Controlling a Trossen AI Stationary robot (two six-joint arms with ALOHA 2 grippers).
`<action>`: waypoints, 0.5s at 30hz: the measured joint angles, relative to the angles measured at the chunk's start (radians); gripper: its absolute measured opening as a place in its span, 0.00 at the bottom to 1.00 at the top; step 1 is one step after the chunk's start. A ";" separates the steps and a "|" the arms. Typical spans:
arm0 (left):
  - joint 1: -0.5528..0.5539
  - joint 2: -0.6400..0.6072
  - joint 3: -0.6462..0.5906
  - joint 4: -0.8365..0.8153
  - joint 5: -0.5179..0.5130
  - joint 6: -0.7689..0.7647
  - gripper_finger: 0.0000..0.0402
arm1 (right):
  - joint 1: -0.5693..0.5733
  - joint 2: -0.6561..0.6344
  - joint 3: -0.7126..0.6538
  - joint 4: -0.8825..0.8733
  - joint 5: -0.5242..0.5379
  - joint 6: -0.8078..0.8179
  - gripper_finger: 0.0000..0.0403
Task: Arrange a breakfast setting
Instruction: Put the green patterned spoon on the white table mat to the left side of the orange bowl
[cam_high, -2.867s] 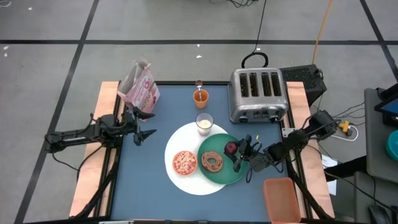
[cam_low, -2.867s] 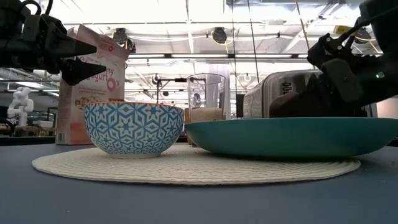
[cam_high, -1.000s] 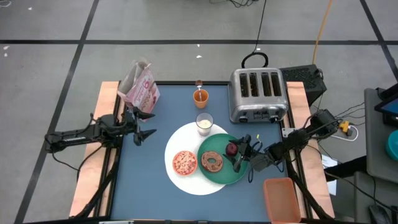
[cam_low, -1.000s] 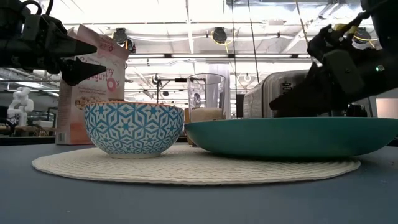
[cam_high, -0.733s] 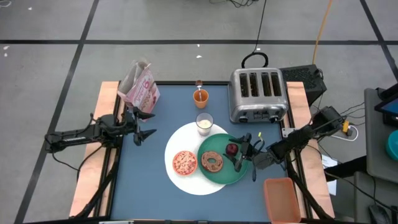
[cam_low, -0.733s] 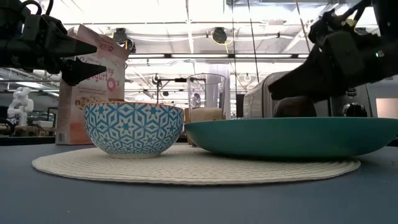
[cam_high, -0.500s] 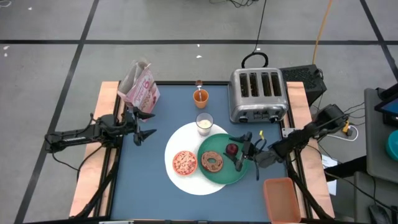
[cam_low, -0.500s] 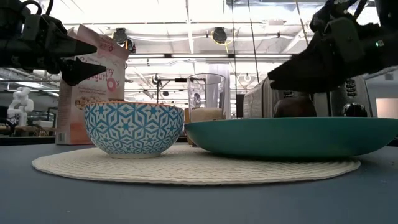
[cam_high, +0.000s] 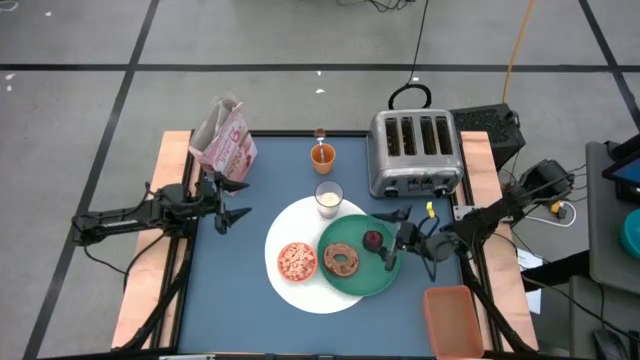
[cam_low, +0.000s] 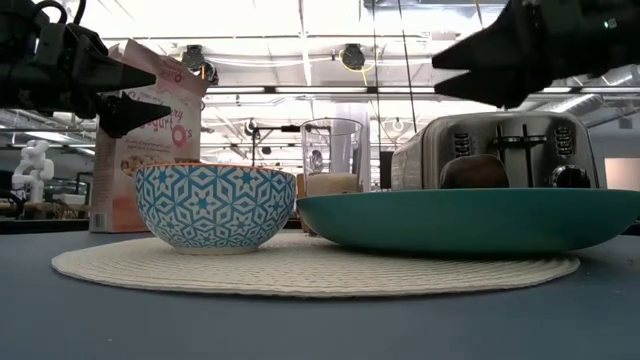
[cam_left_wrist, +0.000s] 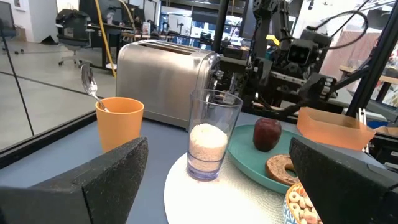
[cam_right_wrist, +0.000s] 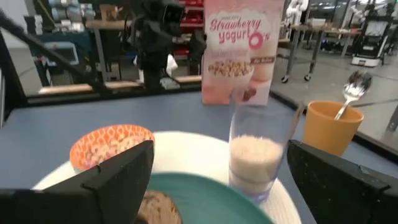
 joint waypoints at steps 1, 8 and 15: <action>0.000 0.000 0.000 0.000 0.000 0.000 0.98 | -0.004 -0.013 0.000 0.000 0.000 -0.006 0.89; 0.000 0.000 0.000 0.000 0.000 0.000 0.98 | -0.062 -0.059 0.039 0.000 0.001 -0.073 0.89; 0.000 0.000 0.000 0.000 0.000 0.006 0.98 | -0.142 -0.057 0.219 -0.121 0.000 -0.222 0.89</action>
